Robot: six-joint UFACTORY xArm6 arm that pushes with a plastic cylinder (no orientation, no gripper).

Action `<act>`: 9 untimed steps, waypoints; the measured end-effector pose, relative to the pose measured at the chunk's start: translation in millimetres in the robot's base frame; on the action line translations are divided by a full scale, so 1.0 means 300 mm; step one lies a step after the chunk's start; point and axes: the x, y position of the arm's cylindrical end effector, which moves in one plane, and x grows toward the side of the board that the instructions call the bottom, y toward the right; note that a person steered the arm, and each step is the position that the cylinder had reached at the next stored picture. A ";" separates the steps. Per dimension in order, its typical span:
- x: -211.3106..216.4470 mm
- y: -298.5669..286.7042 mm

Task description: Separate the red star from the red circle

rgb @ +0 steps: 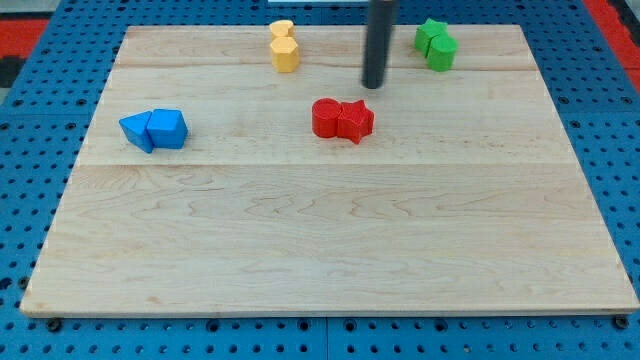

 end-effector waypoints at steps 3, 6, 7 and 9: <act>0.098 -0.038; 0.263 -0.357; 0.403 -0.443; 0.438 0.020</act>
